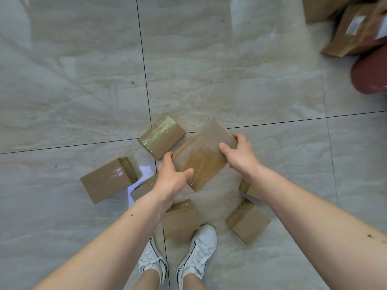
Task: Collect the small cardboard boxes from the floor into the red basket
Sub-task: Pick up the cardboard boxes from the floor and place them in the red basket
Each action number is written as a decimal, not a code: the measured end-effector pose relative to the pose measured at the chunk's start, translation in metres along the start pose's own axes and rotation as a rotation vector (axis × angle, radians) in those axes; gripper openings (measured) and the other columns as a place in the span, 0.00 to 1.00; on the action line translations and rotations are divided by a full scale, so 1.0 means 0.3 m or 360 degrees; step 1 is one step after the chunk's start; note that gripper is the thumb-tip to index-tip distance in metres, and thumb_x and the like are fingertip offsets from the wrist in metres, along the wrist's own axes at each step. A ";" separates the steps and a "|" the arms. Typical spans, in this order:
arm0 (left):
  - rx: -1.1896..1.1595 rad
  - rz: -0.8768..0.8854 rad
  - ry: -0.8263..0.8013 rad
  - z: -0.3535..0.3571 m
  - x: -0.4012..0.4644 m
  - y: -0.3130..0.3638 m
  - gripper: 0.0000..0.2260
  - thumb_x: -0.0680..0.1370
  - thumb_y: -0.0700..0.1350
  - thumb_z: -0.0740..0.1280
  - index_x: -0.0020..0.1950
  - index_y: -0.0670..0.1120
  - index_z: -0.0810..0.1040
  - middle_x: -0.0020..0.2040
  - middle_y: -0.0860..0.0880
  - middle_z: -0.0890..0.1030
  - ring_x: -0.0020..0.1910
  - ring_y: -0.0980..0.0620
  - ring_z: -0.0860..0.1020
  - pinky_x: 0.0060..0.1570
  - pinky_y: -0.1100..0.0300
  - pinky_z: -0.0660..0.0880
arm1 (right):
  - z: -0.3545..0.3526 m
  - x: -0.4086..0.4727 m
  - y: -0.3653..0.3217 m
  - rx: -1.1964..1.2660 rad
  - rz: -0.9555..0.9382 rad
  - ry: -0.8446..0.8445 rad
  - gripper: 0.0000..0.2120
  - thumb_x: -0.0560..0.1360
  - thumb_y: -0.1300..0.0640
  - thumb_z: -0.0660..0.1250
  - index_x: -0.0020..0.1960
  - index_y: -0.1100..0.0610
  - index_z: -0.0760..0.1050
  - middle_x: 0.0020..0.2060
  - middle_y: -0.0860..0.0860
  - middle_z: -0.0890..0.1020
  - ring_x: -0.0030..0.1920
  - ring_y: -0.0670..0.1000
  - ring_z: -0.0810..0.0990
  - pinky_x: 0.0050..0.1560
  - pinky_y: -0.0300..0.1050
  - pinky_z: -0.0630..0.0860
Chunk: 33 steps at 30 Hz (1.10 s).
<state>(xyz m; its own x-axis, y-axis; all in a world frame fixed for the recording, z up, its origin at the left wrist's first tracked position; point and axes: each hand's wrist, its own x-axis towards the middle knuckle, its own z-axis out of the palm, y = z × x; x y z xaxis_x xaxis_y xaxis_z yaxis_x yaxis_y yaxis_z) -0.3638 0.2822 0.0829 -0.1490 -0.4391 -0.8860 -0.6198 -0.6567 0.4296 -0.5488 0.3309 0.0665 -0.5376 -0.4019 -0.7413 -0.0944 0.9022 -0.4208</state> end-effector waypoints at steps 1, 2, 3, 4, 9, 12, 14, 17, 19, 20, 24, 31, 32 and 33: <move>0.0034 0.0047 0.0029 -0.025 -0.052 0.033 0.34 0.74 0.47 0.71 0.76 0.57 0.57 0.70 0.44 0.68 0.63 0.42 0.74 0.63 0.45 0.74 | -0.035 -0.049 -0.040 -0.0003 -0.0018 0.0014 0.28 0.72 0.45 0.66 0.69 0.53 0.67 0.62 0.54 0.71 0.57 0.58 0.79 0.59 0.60 0.78; 0.0072 0.0096 0.0068 -0.052 -0.105 0.069 0.33 0.75 0.46 0.70 0.76 0.54 0.58 0.70 0.44 0.67 0.60 0.45 0.75 0.58 0.48 0.77 | -0.073 -0.099 -0.082 -0.0004 -0.0034 0.0029 0.27 0.73 0.46 0.67 0.69 0.54 0.67 0.62 0.52 0.70 0.57 0.58 0.79 0.60 0.59 0.78; 0.0094 0.0135 0.0106 -0.078 -0.162 0.107 0.32 0.76 0.45 0.70 0.76 0.52 0.59 0.69 0.45 0.65 0.57 0.47 0.75 0.50 0.53 0.78 | -0.112 -0.151 -0.123 -0.0002 -0.0048 0.0036 0.27 0.74 0.46 0.67 0.69 0.54 0.67 0.61 0.51 0.68 0.57 0.58 0.78 0.60 0.59 0.77; 0.0110 0.0167 0.0134 -0.104 -0.227 0.150 0.31 0.76 0.44 0.70 0.76 0.52 0.60 0.68 0.46 0.64 0.54 0.49 0.74 0.42 0.57 0.77 | -0.152 -0.204 -0.166 -0.0001 -0.0063 0.0033 0.27 0.74 0.46 0.67 0.69 0.54 0.66 0.60 0.51 0.67 0.58 0.58 0.78 0.60 0.59 0.77; 0.0186 0.0370 0.0254 -0.243 -0.583 0.349 0.38 0.70 0.47 0.75 0.75 0.51 0.61 0.67 0.48 0.65 0.62 0.48 0.71 0.63 0.52 0.71 | -0.346 -0.496 -0.397 -0.0060 -0.0154 -0.0009 0.27 0.73 0.43 0.66 0.68 0.53 0.65 0.59 0.50 0.66 0.57 0.58 0.79 0.61 0.59 0.77; 0.0164 0.0423 0.0305 -0.322 -0.790 0.436 0.38 0.69 0.50 0.75 0.75 0.51 0.61 0.67 0.48 0.65 0.60 0.50 0.70 0.65 0.49 0.71 | -0.444 -0.681 -0.531 -0.0081 -0.0234 -0.0002 0.26 0.73 0.42 0.66 0.66 0.54 0.66 0.59 0.50 0.66 0.55 0.59 0.81 0.59 0.60 0.78; 0.0132 0.0487 0.0353 -0.376 -0.918 0.479 0.38 0.70 0.50 0.75 0.75 0.50 0.60 0.67 0.47 0.64 0.61 0.49 0.69 0.65 0.51 0.71 | -0.488 -0.805 -0.611 -0.0085 -0.0287 0.0007 0.27 0.72 0.41 0.66 0.64 0.54 0.67 0.58 0.51 0.67 0.54 0.60 0.82 0.59 0.60 0.78; 0.0075 0.0556 0.0448 -0.446 -1.084 0.524 0.38 0.71 0.49 0.75 0.76 0.49 0.59 0.68 0.47 0.63 0.65 0.48 0.69 0.67 0.54 0.68 | -0.533 -0.973 -0.705 -0.0077 -0.0329 0.0008 0.28 0.67 0.36 0.65 0.60 0.52 0.67 0.58 0.51 0.69 0.53 0.60 0.82 0.57 0.61 0.79; 0.0026 0.0596 0.0531 -0.492 -1.182 0.546 0.37 0.72 0.49 0.74 0.76 0.49 0.59 0.69 0.46 0.63 0.66 0.47 0.69 0.66 0.56 0.68 | -0.550 -1.072 -0.766 -0.0093 -0.0380 0.0012 0.29 0.64 0.33 0.63 0.57 0.51 0.66 0.57 0.52 0.70 0.52 0.61 0.83 0.56 0.61 0.79; 0.0002 0.0608 0.0570 -0.512 -1.227 0.551 0.37 0.72 0.49 0.74 0.76 0.48 0.59 0.69 0.46 0.62 0.66 0.47 0.69 0.65 0.57 0.67 | -0.558 -1.120 -0.796 -0.0108 -0.0414 0.0011 0.30 0.64 0.33 0.64 0.58 0.51 0.66 0.58 0.52 0.70 0.51 0.61 0.83 0.56 0.61 0.79; -0.0105 0.0613 0.0746 -0.590 -1.386 0.552 0.37 0.72 0.47 0.73 0.76 0.48 0.59 0.71 0.44 0.62 0.67 0.46 0.70 0.66 0.58 0.66 | -0.580 -1.302 -0.909 -0.0247 -0.0534 -0.0014 0.33 0.71 0.35 0.64 0.68 0.54 0.68 0.57 0.52 0.68 0.39 0.57 0.86 0.54 0.56 0.81; -0.0306 0.0671 0.0946 -0.790 -1.580 0.506 0.40 0.70 0.47 0.75 0.77 0.50 0.58 0.72 0.45 0.62 0.69 0.46 0.68 0.68 0.55 0.67 | -0.523 -1.542 -1.074 -0.0355 -0.0778 -0.0108 0.24 0.69 0.36 0.69 0.51 0.56 0.73 0.43 0.53 0.85 0.33 0.53 0.86 0.38 0.52 0.85; -0.0316 0.0667 0.0969 -0.826 -1.602 0.494 0.41 0.70 0.47 0.75 0.78 0.50 0.57 0.72 0.45 0.62 0.70 0.46 0.67 0.69 0.55 0.66 | -0.504 -1.575 -1.095 -0.0371 -0.0795 -0.0124 0.24 0.69 0.36 0.69 0.51 0.56 0.73 0.42 0.53 0.85 0.33 0.53 0.87 0.39 0.52 0.85; -0.0323 0.0662 0.0993 -0.862 -1.620 0.478 0.41 0.70 0.47 0.75 0.78 0.51 0.57 0.73 0.45 0.62 0.70 0.46 0.67 0.70 0.54 0.66 | -0.480 -1.607 -1.114 -0.0397 -0.0815 -0.0135 0.24 0.70 0.36 0.69 0.50 0.56 0.73 0.41 0.52 0.85 0.33 0.53 0.87 0.39 0.52 0.85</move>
<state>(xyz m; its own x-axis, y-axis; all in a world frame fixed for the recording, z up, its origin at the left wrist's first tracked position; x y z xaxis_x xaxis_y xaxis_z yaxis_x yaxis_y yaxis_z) -0.1811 0.2430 0.6203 0.1604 -0.8985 -0.4085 -0.4457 -0.4352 0.7823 -0.3787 0.2456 0.6398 -0.3030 -0.7991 -0.5193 -0.5253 0.5947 -0.6086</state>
